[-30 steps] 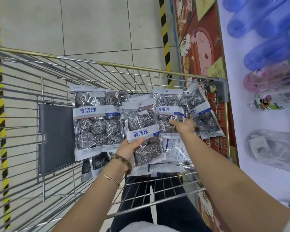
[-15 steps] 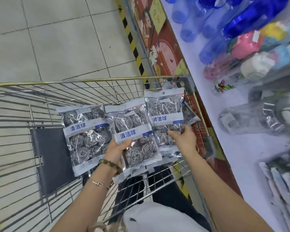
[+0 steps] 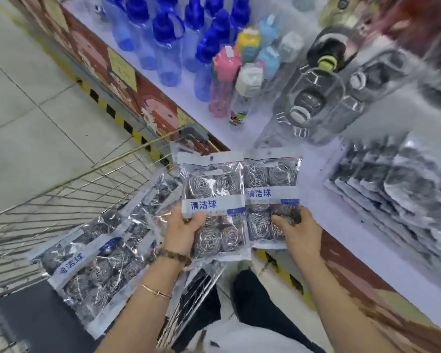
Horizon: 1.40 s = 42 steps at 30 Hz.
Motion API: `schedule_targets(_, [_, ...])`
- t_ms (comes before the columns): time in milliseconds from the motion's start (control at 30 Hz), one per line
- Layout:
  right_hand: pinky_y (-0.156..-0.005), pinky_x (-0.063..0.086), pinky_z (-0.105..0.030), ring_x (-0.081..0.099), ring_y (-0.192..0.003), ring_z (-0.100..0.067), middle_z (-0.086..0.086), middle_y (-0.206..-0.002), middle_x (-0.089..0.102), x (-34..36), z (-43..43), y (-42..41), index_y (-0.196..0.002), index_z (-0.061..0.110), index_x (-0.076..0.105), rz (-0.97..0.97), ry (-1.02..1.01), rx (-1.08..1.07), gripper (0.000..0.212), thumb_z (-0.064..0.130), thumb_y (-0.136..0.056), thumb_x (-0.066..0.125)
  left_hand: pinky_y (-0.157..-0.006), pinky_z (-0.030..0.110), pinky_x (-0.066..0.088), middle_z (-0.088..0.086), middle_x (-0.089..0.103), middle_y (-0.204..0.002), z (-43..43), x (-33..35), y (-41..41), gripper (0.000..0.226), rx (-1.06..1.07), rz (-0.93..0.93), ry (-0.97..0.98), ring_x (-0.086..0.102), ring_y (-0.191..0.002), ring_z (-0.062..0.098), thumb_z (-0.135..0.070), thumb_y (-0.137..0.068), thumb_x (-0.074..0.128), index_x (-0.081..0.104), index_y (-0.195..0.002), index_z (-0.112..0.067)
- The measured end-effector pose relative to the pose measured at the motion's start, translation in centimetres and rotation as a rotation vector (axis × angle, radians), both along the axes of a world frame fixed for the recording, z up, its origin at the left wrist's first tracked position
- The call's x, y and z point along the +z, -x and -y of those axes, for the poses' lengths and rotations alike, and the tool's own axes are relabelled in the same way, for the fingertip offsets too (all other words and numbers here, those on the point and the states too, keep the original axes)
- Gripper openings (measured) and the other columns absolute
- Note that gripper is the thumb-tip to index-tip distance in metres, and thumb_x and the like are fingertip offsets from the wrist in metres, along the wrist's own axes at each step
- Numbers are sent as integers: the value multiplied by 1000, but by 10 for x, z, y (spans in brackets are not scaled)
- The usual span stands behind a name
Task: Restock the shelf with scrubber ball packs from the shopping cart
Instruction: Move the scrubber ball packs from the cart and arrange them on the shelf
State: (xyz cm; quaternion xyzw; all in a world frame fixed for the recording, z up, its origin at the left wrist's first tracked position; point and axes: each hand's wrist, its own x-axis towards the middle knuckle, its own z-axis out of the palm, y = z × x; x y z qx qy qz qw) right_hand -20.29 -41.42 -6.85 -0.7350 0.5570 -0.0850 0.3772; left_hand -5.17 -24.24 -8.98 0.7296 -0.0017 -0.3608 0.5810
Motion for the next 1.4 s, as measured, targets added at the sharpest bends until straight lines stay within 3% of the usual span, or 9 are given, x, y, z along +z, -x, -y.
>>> schedule_targets(67, [-76, 43, -31, 56, -86, -19, 2, -92, 59, 5, 7, 24, -101, 18, 56, 35, -9, -90, 36, 32, -75, 77, -86, 38, 48, -5, 61, -99, 24, 6, 10, 21, -67, 15, 31, 58, -94, 15, -19, -84, 64, 51, -92, -34])
schedule_targets(267, [-76, 41, -30, 54, -90, -18, 2, -96, 57, 26, 42, 111, -109, 11, 55, 93, 27, -313, 44, 31, -76, 76, -81, 29, 49, 1, 63, -97, 107, 24, 66, 26, -266, -14, 156, 59, -92, 20, -3, -82, 63, 55, -102, -17])
schedule_targets(367, [-75, 40, -30, 54, -90, -19, 0, -99, 58, 35, 63, 160, -114, 9, 55, 121, 27, -440, 50, 32, -75, 76, -85, 35, 50, 3, 65, -101, 146, 30, 104, 27, -337, -23, 180, 60, -96, 22, -4, -81, 65, 57, -102, -18])
schedule_targets(600, [-70, 38, -30, 52, -83, -20, 11, -84, 49, 44, 109, 278, -103, 16, 48, 148, 3, -648, 46, 37, -74, 77, -85, 37, 49, 4, 66, -98, 228, 43, 200, 26, -471, -47, 193, 61, -92, 22, -5, -79, 67, 59, -94, -24])
schedule_targets(767, [-71, 39, -30, 51, -80, -16, 9, -87, 51, 46, 141, 342, -115, 11, 48, 164, 7, -701, 56, 34, -74, 78, -89, 44, 50, 6, 69, -99, 280, 51, 258, 23, -562, -71, 191, 64, -97, 25, -6, -79, 67, 61, -98, -18])
schedule_targets(900, [-74, 45, -34, 54, -85, -20, 1, -95, 54, 45, 165, 371, -122, 10, 44, 174, 1, -731, 65, 34, -72, 79, -88, 49, 51, 10, 69, -101, 313, 56, 289, 23, -593, -61, 183, 65, -96, 28, -6, -78, 68, 62, -99, -15])
schedule_targets(1000, [-75, 44, -32, 53, -85, -19, 5, -91, 52, 43, 185, 383, -123, 10, 43, 195, 5, -759, 66, 32, -72, 79, -88, 49, 51, 8, 69, -101, 338, 57, 299, 25, -609, -25, 161, 65, -96, 26, -7, -78, 69, 63, -101, -15])
schedule_targets(1233, [-75, 46, -37, 54, -91, -23, -1, -105, 53, 32, 243, 394, -131, 11, 39, 178, -7, -797, 76, 39, -72, 78, -92, 45, 49, 3, 68, -103, 418, 48, 298, 31, -648, 47, 87, 63, -97, 22, -14, -77, 72, 60, -105, -18])
schedule_targets(1400, [-76, 49, -39, 57, -93, -25, -6, -111, 56, 32, 280, 398, -134, 9, 38, 122, -2, -822, 82, 42, -70, 78, -79, 33, 51, -9, 65, -94, 470, 42, 299, 29, -708, 296, 5, 61, -92, 15, -25, -77, 71, 59, -103, -22])
